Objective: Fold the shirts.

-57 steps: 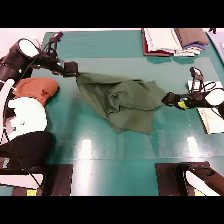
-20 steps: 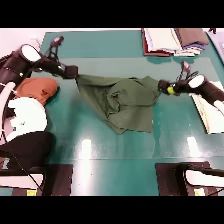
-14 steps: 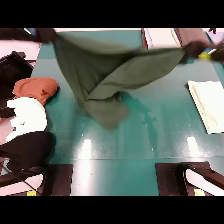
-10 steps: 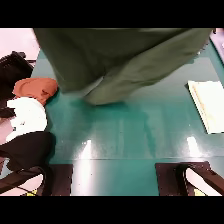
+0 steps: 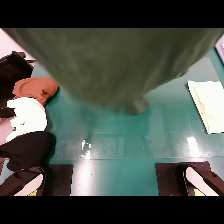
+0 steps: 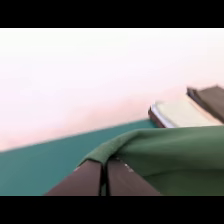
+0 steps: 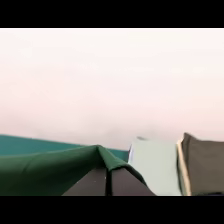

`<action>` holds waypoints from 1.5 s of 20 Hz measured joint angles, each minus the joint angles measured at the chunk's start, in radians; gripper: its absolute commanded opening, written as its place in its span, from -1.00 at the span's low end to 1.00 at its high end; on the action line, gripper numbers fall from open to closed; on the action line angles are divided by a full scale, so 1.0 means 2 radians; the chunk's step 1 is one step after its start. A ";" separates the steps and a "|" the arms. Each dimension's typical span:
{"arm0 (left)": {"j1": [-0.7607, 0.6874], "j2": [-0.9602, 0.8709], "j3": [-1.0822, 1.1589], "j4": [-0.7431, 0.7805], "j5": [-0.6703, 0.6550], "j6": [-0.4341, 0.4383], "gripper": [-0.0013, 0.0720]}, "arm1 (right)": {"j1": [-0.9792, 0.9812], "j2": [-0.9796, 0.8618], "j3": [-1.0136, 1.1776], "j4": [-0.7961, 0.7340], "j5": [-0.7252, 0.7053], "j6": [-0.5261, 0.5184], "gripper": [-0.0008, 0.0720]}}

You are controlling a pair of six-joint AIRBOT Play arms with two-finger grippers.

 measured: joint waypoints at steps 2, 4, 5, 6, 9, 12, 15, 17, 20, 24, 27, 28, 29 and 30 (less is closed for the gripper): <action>0.000 -0.009 -0.044 0.001 -0.003 0.000 -0.90 | 0.022 -0.029 -0.004 -0.005 0.012 0.002 -0.93; 0.000 -0.026 -0.095 0.001 -0.005 0.000 -0.90 | 0.045 -0.056 -0.023 -0.004 0.020 0.002 -0.93; 0.000 -0.038 -0.119 0.003 -0.006 0.000 -0.90 | 0.055 -0.072 -0.037 -0.004 0.022 0.003 -0.93; 0.000 -0.051 -0.141 0.003 -0.007 0.000 -0.90 | 0.063 -0.086 -0.051 -0.005 0.023 0.004 -0.93; 0.000 -0.097 -0.183 0.003 -0.005 -0.001 -0.90 | 0.083 -0.120 -0.094 -0.004 0.012 0.006 -0.93; 0.000 -0.143 -0.199 0.002 0.015 -0.005 -0.90 | 0.091 -0.150 -0.120 -0.005 -0.012 0.007 -0.93; 0.000 -0.180 -0.205 0.003 0.047 -0.023 0.35 | 0.093 -0.178 -0.131 -0.004 -0.045 0.010 0.28; 0.003 -0.193 -0.206 0.004 0.062 -0.040 0.59 | 0.088 -0.192 -0.134 -0.003 -0.064 0.013 0.26; 0.026 -0.199 -0.204 0.007 0.041 -0.057 0.59 | 0.071 -0.201 -0.136 -0.001 -0.055 0.021 0.24; 0.074 -0.191 -0.243 0.008 -0.044 -0.056 0.59 | 0.050 -0.203 -0.137 -0.002 0.046 0.007 0.22; 0.091 -0.164 -0.333 0.001 -0.071 -0.052 0.59 | 0.047 -0.203 -0.137 -0.001 0.102 0.000 0.22; 0.094 -0.154 -0.366 0.000 -0.072 -0.051 0.59 | 0.048 -0.203 -0.137 0.000 0.113 -0.002 0.22; 0.097 -0.142 -0.403 0.000 -0.073 -0.050 0.59 | 0.050 -0.203 -0.137 -0.001 0.123 -0.003 0.22; 0.099 -0.133 -0.437 0.000 -0.073 -0.049 0.59 | 0.052 -0.203 -0.137 0.000 0.130 -0.004 0.22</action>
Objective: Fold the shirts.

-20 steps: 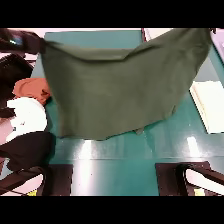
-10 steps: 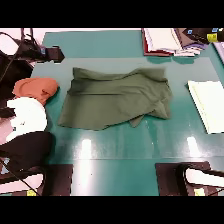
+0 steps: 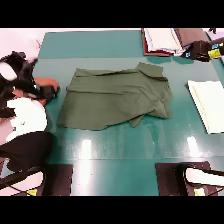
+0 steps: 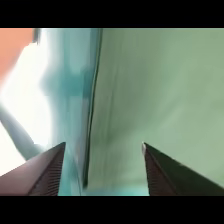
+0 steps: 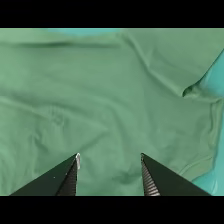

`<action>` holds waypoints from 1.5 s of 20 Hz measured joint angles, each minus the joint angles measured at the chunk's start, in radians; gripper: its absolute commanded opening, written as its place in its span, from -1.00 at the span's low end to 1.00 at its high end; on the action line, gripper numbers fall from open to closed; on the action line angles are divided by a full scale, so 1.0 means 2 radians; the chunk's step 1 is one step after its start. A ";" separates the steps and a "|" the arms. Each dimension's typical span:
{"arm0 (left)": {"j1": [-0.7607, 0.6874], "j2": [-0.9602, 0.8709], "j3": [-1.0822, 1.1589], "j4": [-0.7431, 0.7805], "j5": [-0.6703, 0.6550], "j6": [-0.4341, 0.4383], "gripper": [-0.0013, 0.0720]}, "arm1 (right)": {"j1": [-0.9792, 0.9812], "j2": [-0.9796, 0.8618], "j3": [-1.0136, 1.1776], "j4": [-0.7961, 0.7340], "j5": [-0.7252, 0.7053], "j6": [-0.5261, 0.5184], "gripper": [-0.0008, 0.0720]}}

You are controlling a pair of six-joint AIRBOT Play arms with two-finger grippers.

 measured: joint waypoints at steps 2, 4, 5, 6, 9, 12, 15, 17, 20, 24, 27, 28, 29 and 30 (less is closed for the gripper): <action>0.002 0.013 -0.050 -0.002 0.010 0.002 0.59 | 0.001 0.000 0.000 -0.001 0.010 0.000 0.22; 0.003 0.020 -0.080 -0.004 0.033 0.004 0.59 | -0.002 0.001 -0.006 -0.002 0.018 0.000 0.22; 0.003 0.022 -0.087 -0.007 0.049 0.004 0.59 | -0.004 0.004 -0.014 -0.002 0.020 0.001 0.22; 0.004 0.023 -0.091 -0.013 0.068 0.004 0.58 | -0.008 0.008 -0.029 -0.002 0.020 0.001 0.22; 0.004 0.020 -0.086 -0.053 0.129 0.006 0.59 | -0.020 0.028 -0.091 -0.003 0.007 0.002 0.22; 0.004 -0.010 -0.049 -0.090 0.169 0.012 0.59 | -0.027 0.051 -0.158 -0.003 -0.018 0.003 0.22; 0.004 -0.063 0.007 -0.112 0.187 0.018 0.59 | -0.029 0.068 -0.208 -0.002 -0.038 0.003 0.22; 0.003 -0.107 0.044 -0.123 0.191 0.021 0.59 | -0.030 0.074 -0.229 -0.003 -0.048 0.003 0.22; -0.010 -0.169 0.088 -0.138 0.194 0.035 0.59 | -0.031 0.077 -0.245 -0.003 -0.059 0.003 0.22; -0.027 -0.224 0.124 -0.145 0.204 0.043 0.58 | -0.034 0.079 -0.253 -0.008 -0.068 0.004 0.22; -0.028 -0.239 0.139 -0.145 0.206 0.045 -0.11 | -0.051 0.073 -0.255 -0.020 -0.070 0.009 0.22; -0.028 -0.241 0.144 -0.145 0.205 0.045 -0.63 | -0.060 0.067 -0.255 -0.022 -0.069 0.010 0.28; -0.028 -0.243 0.150 -0.144 0.201 0.046 -0.90 | -0.069 0.059 -0.255 -0.023 -0.065 0.012 0.34; -0.028 -0.244 0.157 -0.144 0.198 0.047 -0.90 | -0.078 0.048 -0.255 -0.026 -0.060 0.014 0.51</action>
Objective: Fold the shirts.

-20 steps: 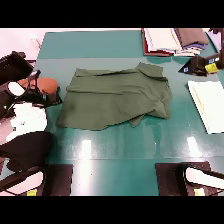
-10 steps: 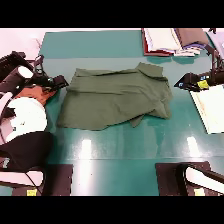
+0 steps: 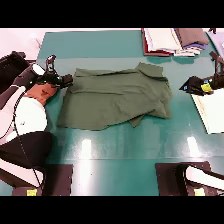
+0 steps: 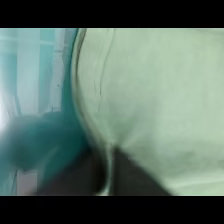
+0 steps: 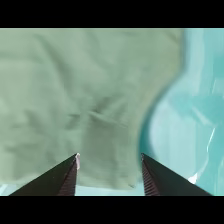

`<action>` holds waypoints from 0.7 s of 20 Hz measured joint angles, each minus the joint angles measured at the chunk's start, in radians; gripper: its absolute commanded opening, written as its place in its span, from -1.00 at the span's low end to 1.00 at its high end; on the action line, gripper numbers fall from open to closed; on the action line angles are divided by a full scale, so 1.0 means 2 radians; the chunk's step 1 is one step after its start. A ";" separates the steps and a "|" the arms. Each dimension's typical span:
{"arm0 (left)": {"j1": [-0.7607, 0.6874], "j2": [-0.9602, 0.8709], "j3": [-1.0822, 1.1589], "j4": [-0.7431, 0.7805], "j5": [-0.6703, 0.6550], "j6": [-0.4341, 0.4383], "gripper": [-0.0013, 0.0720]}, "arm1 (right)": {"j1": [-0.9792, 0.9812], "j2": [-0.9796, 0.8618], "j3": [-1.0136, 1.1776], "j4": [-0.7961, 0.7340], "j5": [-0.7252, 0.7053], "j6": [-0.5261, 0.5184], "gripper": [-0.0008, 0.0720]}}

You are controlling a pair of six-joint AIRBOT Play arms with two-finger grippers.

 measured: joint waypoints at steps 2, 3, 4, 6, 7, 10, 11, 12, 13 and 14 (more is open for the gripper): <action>-0.001 -0.002 0.017 0.000 -0.010 0.000 -0.90 | -0.014 -0.028 0.000 0.000 0.003 0.001 0.51; 0.000 -0.002 0.027 0.000 -0.016 0.000 -0.90 | -0.018 -0.045 0.000 0.000 0.002 0.002 0.51; -0.001 -0.002 0.036 0.000 -0.023 0.001 -0.90 | -0.020 -0.061 0.000 0.001 -0.001 0.002 0.50; -0.001 -0.003 0.050 0.000 -0.035 0.001 -0.90 | -0.019 -0.097 0.000 0.012 -0.014 0.002 0.49; 0.000 -0.003 0.054 0.000 -0.039 0.001 -0.90 | -0.015 -0.115 0.000 0.022 -0.023 0.002 0.49; 0.000 -0.003 0.062 0.001 -0.049 0.001 -0.90 | 0.003 -0.162 0.000 0.050 -0.053 0.002 0.36; 0.000 -0.003 0.063 0.001 -0.052 0.001 -0.90 | 0.013 -0.174 0.000 0.058 -0.064 0.002 0.16; 0.000 -0.003 0.064 0.001 -0.054 0.001 -0.90 | 0.022 -0.182 0.000 0.066 -0.072 0.002 -0.28; 0.000 -0.003 0.064 0.001 -0.056 0.001 -0.90 | 0.032 -0.188 0.000 0.070 -0.084 0.000 -0.72; 0.000 -0.003 0.066 0.001 -0.060 0.001 -0.90 | 0.041 -0.191 0.000 0.070 -0.095 -0.005 -0.93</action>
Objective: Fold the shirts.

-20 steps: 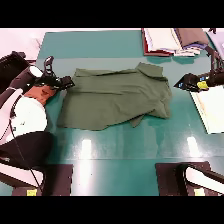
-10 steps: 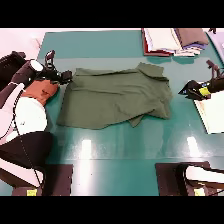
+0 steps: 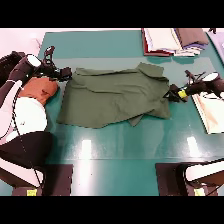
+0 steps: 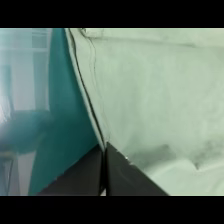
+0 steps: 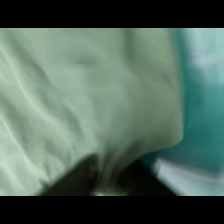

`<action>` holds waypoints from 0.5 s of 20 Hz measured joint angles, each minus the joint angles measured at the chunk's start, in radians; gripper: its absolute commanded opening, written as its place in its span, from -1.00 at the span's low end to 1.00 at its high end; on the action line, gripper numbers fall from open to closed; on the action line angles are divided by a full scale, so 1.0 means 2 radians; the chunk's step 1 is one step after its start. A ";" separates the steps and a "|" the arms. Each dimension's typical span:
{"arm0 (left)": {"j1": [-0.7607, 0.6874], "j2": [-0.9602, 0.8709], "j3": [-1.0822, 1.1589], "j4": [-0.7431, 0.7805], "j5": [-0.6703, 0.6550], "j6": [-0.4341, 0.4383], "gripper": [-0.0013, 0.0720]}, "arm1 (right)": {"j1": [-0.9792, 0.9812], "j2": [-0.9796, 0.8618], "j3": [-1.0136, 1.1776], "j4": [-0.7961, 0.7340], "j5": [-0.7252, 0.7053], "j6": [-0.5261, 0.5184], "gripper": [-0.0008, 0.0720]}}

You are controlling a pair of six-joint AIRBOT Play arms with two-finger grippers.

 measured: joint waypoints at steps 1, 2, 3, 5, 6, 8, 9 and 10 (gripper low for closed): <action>0.000 0.000 0.004 0.000 -0.006 0.000 -0.90 | 0.008 0.002 0.001 -0.001 -0.011 -0.006 -0.93; 0.000 0.003 0.010 0.001 -0.012 0.000 -0.90 | 0.015 0.010 0.005 0.001 -0.021 -0.015 -0.93; 0.000 0.010 0.018 0.003 -0.017 0.000 -0.90 | 0.020 0.022 0.014 0.003 -0.027 -0.024 -0.93; 0.000 0.038 0.042 0.010 -0.021 0.000 -0.90 | 0.026 0.058 0.045 0.003 -0.030 -0.039 -0.93; 0.000 0.058 0.057 0.016 -0.021 0.002 -0.90 | 0.027 0.081 0.066 0.003 -0.028 -0.045 -0.93; 0.000 0.109 0.092 0.031 -0.021 0.011 -0.90 | 0.030 0.133 0.118 0.003 -0.013 -0.054 -0.93; 0.000 0.138 0.110 0.037 -0.022 0.015 -0.90 | 0.030 0.161 0.146 0.003 -0.003 -0.056 -0.93; 0.000 0.168 0.125 0.040 -0.023 0.018 -0.90 | 0.031 0.187 0.172 0.003 0.006 -0.058 -0.93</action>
